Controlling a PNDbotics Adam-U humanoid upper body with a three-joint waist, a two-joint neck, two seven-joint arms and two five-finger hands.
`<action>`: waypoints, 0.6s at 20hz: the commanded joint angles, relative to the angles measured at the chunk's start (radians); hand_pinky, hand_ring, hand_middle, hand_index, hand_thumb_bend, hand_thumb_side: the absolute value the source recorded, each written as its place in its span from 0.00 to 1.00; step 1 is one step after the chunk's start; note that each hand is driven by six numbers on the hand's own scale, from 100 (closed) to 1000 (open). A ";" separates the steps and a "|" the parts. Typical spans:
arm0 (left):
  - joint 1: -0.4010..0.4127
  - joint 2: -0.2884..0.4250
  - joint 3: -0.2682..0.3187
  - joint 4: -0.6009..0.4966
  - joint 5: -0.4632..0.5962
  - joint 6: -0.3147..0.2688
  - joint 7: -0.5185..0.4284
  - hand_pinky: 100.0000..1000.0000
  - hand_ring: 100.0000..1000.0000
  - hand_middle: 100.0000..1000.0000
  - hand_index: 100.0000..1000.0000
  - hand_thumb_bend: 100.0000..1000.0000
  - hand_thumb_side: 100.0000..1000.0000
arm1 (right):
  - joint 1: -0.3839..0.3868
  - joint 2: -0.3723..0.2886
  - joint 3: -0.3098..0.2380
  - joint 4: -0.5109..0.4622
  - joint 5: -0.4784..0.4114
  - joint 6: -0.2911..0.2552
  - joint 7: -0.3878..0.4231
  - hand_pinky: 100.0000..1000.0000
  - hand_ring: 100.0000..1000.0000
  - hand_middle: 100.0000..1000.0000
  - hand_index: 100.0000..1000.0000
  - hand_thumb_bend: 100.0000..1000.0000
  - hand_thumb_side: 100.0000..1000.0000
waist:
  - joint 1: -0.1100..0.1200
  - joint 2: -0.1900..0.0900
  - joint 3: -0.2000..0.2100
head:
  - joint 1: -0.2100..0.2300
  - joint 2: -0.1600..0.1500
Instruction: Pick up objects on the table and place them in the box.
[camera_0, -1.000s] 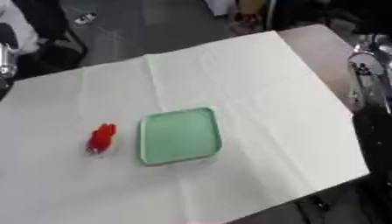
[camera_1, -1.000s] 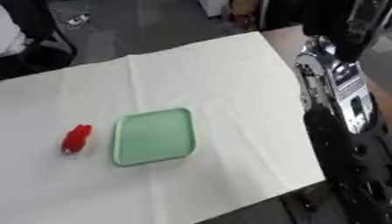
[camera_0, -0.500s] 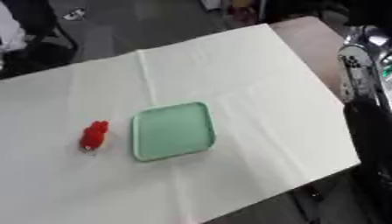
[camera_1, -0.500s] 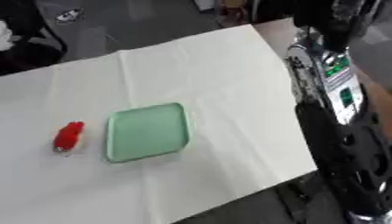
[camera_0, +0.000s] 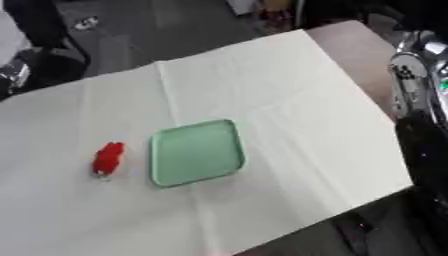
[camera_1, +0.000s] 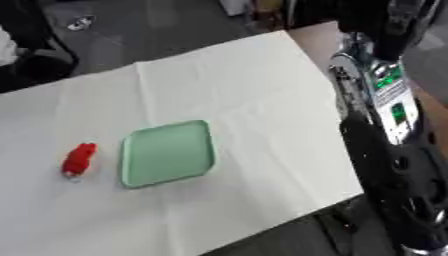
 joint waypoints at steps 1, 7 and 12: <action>-0.044 0.072 -0.025 0.062 0.013 -0.021 -0.093 0.28 0.45 0.68 0.82 0.42 0.71 | -0.015 -0.007 -0.002 -0.010 0.004 0.006 -0.016 0.46 0.45 0.39 0.41 0.18 0.25 | -0.002 -0.014 -0.003 | 0.003 -0.018; -0.107 0.114 -0.099 0.191 0.004 -0.095 -0.238 0.34 0.53 0.71 0.83 0.49 0.64 | -0.017 -0.005 0.002 -0.010 0.009 0.012 -0.037 0.46 0.45 0.39 0.41 0.17 0.25 | -0.002 -0.012 -0.008 | 0.007 -0.023; -0.142 0.122 -0.160 0.249 -0.003 -0.166 -0.326 0.43 0.58 0.73 0.83 0.56 0.60 | -0.020 -0.004 0.006 -0.010 0.011 0.017 -0.042 0.46 0.45 0.39 0.40 0.17 0.25 | -0.001 -0.011 -0.011 | 0.016 -0.018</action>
